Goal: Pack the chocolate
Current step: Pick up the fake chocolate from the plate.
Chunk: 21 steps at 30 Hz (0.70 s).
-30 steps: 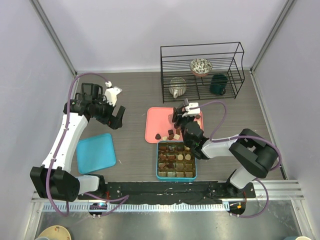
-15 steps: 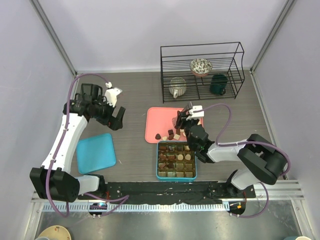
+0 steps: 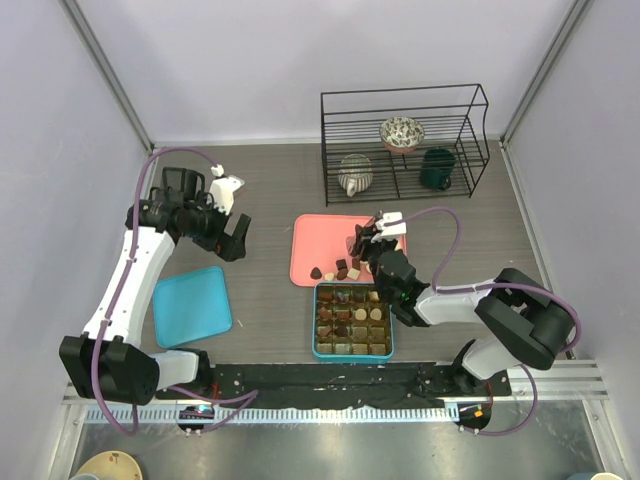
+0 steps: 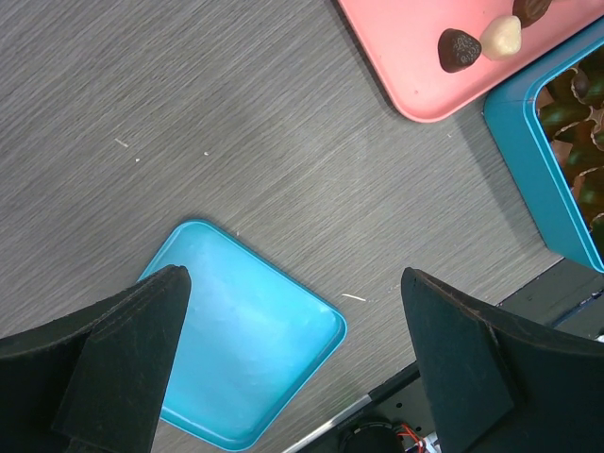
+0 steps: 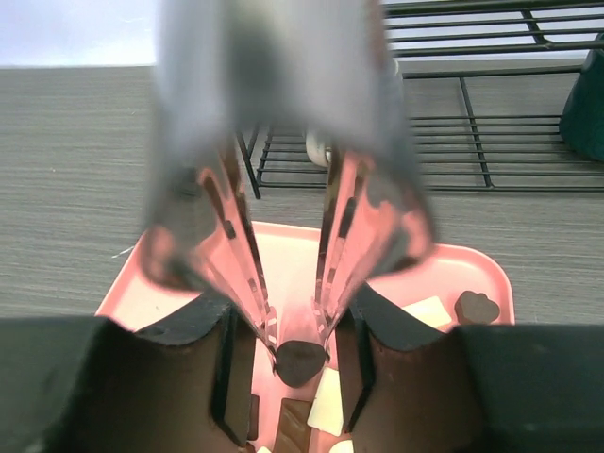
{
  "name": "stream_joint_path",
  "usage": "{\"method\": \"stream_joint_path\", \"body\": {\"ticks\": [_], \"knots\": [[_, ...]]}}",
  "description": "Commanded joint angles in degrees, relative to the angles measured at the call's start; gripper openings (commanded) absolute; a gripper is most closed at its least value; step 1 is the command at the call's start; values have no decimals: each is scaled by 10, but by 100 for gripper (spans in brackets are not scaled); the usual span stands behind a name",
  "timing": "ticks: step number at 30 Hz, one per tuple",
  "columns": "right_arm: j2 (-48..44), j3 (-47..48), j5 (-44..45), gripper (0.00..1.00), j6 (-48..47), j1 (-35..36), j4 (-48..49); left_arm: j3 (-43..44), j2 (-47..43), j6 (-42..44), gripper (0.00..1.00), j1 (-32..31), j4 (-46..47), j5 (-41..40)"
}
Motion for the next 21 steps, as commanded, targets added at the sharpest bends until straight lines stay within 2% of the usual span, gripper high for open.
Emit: {"method": "stream_joint_path", "body": {"ticks": [1, 5, 10, 16, 21], "knots": [[-4, 20, 0, 34, 1, -1, -1, 18, -6, 4, 100, 3, 1, 15], [-12, 33, -6, 29, -6, 0, -19, 14, -5, 2, 100, 3, 3, 17], [-66, 62, -36, 25, -17, 0, -51, 4, 1, 3, 100, 3, 13, 13], [-179, 120, -80, 22, -18, 18, -201, -8, 33, -3, 100, 3, 40, 3], [-274, 116, -85, 20, 9, 76, -343, -17, 58, -17, 100, 3, 60, 3]]}}
